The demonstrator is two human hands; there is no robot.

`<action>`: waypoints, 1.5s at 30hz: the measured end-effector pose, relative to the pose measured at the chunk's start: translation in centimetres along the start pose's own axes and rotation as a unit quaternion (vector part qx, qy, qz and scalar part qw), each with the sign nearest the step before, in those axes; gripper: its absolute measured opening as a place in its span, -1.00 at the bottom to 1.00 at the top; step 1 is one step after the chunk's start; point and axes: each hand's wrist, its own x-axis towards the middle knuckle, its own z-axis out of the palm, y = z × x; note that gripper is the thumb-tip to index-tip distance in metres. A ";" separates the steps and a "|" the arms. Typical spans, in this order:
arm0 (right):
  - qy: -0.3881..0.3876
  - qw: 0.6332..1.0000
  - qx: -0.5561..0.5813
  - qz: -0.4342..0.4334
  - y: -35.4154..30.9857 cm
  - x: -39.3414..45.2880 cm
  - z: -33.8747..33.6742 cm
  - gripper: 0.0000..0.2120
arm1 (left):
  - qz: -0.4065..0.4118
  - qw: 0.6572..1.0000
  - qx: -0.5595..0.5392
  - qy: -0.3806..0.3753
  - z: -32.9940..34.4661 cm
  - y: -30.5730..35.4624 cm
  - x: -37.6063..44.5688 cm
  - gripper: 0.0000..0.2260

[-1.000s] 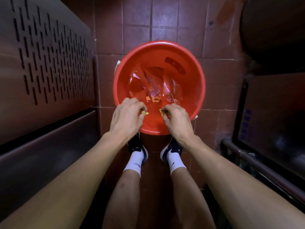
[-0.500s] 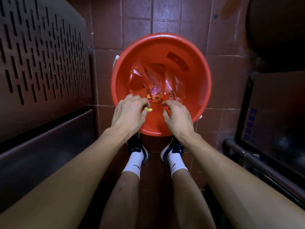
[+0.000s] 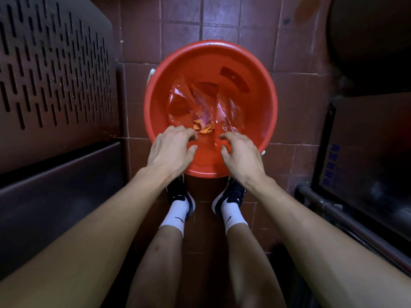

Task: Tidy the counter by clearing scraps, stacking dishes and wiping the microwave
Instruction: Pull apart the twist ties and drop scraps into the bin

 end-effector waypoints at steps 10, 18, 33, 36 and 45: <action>-0.055 0.990 -0.121 -0.053 -3.6 -4.0 -7.9 -0.57 | -0.017 1.000 0.005 0.013 -8.0 3.9 -5.9 -0.70; -0.044 0.974 -0.202 -0.098 -10.3 -10.5 -20.4 -0.66 | -0.092 0.994 -0.025 0.047 -18.4 7.7 -14.6 -0.60; -0.011 0.956 -0.211 -0.205 -20.3 -23.8 -32.1 -0.66 | -0.172 0.967 -0.063 0.178 -29.0 15.5 -30.8 -0.58; -0.002 0.942 -0.236 -0.238 -22.6 -25.8 -32.6 -0.75 | -0.198 0.956 -0.082 0.203 -30.0 15.4 -33.7 -0.57; 0.012 0.904 -0.230 -0.361 -30.1 -32.4 -30.8 -0.66 | -0.241 0.926 -0.111 0.268 -31.0 12.1 -43.5 -0.61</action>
